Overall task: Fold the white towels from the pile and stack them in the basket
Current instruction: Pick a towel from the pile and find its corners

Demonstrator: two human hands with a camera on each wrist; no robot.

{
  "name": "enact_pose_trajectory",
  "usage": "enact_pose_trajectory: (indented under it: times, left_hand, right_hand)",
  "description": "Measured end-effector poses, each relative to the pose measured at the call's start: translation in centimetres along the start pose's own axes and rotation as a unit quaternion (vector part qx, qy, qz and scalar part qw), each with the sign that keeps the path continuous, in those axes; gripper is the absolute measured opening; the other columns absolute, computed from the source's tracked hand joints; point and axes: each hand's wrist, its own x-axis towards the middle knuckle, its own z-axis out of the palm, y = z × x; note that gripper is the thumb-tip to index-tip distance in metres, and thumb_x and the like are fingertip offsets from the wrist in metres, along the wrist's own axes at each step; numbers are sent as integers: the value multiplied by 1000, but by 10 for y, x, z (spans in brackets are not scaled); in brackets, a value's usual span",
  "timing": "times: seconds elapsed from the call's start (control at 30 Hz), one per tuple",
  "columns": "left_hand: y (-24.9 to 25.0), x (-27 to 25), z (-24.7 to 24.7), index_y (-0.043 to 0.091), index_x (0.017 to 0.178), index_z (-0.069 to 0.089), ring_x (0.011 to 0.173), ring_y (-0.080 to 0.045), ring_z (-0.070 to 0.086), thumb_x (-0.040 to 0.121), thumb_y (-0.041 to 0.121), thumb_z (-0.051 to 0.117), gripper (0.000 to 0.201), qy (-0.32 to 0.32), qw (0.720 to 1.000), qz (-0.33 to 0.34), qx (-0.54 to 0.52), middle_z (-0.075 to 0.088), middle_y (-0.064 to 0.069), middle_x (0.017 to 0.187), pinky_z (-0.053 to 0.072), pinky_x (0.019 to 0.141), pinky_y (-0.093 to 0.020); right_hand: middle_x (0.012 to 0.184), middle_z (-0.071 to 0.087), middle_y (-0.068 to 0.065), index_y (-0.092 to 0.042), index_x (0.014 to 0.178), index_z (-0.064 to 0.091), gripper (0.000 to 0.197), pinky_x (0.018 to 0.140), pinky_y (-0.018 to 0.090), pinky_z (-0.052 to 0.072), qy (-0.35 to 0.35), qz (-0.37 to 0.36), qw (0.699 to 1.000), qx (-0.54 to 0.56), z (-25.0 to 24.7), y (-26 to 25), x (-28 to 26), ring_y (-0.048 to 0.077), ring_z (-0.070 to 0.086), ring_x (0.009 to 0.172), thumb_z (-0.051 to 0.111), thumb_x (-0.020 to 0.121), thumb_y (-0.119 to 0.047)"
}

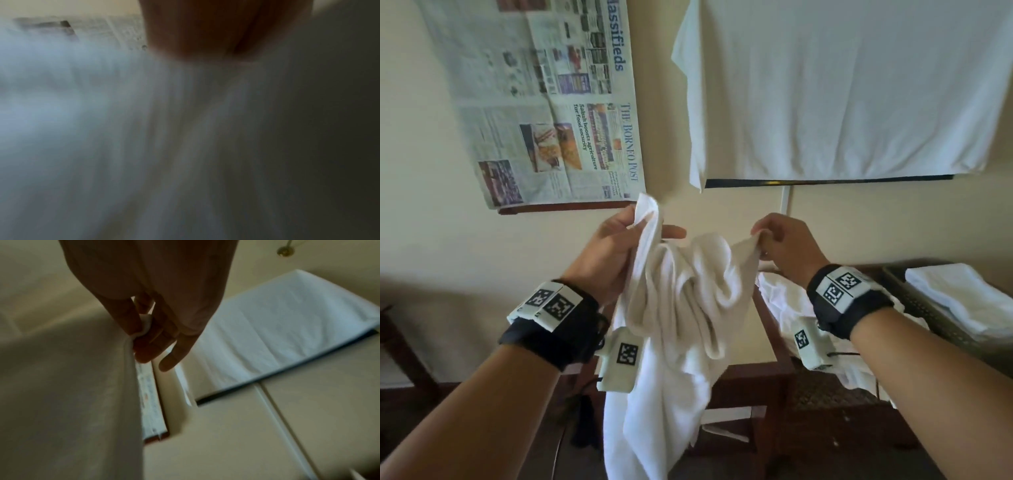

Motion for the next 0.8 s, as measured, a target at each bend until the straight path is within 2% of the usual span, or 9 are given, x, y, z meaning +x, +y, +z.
enact_pose_trajectory:
  times: [0.1,0.2,0.3,0.4,0.5,0.6,0.67,0.73,0.8]
  left_hand:
    - [32,8,-25,14,96,71,80,-23,68,75,40,84,36,-28,998,50,7,72,-10,94,58,72,-34]
    - [57,17,-37,18,84,73,70,-18,66,74,34,86,23,-55,995,85,11,69,-4,79,56,67,-31]
    - [73,28,-36,13,91,72,80,-25,65,71,41,89,38,-67,992,105,9,68,-12,91,56,76,-39]
    - [84,38,-32,13,88,71,76,-24,66,71,43,89,38,-84,990,116,1,68,-9,84,56,75,-40]
    - [91,43,-28,16,84,73,72,-18,66,69,42,89,35,-93,987,128,-8,69,-4,79,56,72,-35]
    - [96,50,-24,16,85,73,71,-18,67,71,40,88,31,-106,985,137,-7,70,-4,79,57,70,-34]
    - [97,56,-20,16,84,73,70,-18,67,71,41,88,32,-105,984,140,-10,70,-4,79,57,70,-35]
    - [96,63,-16,14,87,73,73,-20,67,73,41,87,34,-106,984,144,-14,71,-7,82,56,72,-38]
    - [95,70,-10,13,93,76,78,-21,71,78,39,82,31,-116,982,149,-21,74,-8,88,57,74,-37]
  right_hand:
    - [82,71,2,-16,87,70,24,78,38,58,0,-143,989,-47,5,-64,15,22,67,78,52,91,0]
    - [81,70,-11,-12,92,72,24,78,29,56,3,-238,970,-49,12,-122,20,13,66,77,54,89,3]
    - [70,68,-5,-12,86,73,17,76,47,59,-8,-243,970,15,23,-160,21,26,65,70,60,85,-2]
    - [71,69,2,-9,86,72,13,79,56,57,-52,-219,970,91,30,-179,23,23,64,68,62,86,-1]
    - [85,74,16,1,93,69,14,81,48,58,-93,-199,966,138,27,-190,30,26,71,78,57,89,7]
    - [83,69,24,-3,89,70,10,74,53,55,-123,-183,962,163,25,-196,41,40,65,74,62,84,1]
    - [76,67,12,-9,88,73,9,70,45,49,-136,-191,961,146,23,-197,49,31,59,70,66,86,-4]
    - [77,70,-1,-7,95,73,9,72,29,52,-148,-206,957,137,20,-199,54,14,63,74,64,92,-4]
    - [84,73,-3,-6,100,73,13,77,19,53,-154,-225,953,131,15,-201,59,7,66,81,63,92,-7]
